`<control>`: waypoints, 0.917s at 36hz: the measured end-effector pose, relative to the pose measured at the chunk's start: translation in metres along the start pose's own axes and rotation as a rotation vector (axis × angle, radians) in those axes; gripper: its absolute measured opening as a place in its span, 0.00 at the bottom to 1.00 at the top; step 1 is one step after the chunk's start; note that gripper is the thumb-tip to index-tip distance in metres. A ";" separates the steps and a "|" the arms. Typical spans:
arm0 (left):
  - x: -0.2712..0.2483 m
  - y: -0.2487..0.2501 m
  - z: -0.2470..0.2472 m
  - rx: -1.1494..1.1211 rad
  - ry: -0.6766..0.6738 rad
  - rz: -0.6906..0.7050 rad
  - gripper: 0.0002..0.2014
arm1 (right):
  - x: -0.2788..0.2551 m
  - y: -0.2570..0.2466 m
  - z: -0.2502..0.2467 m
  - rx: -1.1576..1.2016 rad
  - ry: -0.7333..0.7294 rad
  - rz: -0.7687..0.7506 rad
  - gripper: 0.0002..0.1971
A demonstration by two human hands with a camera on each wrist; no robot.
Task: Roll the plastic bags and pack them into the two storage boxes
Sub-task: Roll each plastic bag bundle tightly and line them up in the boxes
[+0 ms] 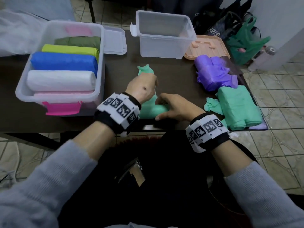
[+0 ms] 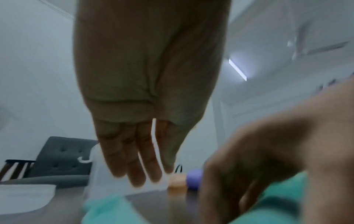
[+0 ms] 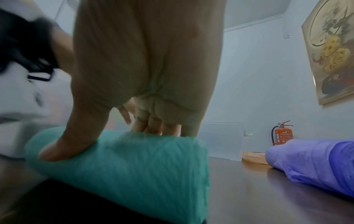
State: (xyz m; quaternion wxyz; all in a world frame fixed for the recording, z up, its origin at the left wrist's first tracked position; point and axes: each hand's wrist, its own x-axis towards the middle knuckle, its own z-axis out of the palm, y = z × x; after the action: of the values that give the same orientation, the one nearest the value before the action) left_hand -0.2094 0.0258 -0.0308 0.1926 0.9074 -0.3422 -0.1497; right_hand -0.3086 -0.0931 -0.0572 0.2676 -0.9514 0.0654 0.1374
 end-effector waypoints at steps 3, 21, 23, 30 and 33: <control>-0.020 0.000 -0.001 -0.027 -0.069 -0.016 0.14 | 0.005 0.001 -0.006 -0.013 -0.044 -0.006 0.27; -0.030 -0.011 0.009 0.132 -0.154 0.022 0.24 | 0.021 0.002 -0.008 0.055 0.138 0.035 0.15; -0.024 -0.010 0.007 0.133 -0.195 0.000 0.25 | 0.022 0.002 -0.005 0.053 0.149 0.064 0.16; -0.003 -0.007 0.002 0.206 -0.321 -0.031 0.21 | 0.009 -0.006 0.013 -0.186 0.449 -0.040 0.11; 0.003 -0.007 0.000 0.225 -0.395 -0.052 0.20 | 0.003 -0.007 0.019 -0.177 0.431 -0.057 0.17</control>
State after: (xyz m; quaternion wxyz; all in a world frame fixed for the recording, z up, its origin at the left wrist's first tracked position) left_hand -0.2033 0.0288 -0.0345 0.0156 0.8849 -0.3642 -0.2901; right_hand -0.3091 -0.0779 -0.0700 0.1666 -0.9800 0.0818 -0.0713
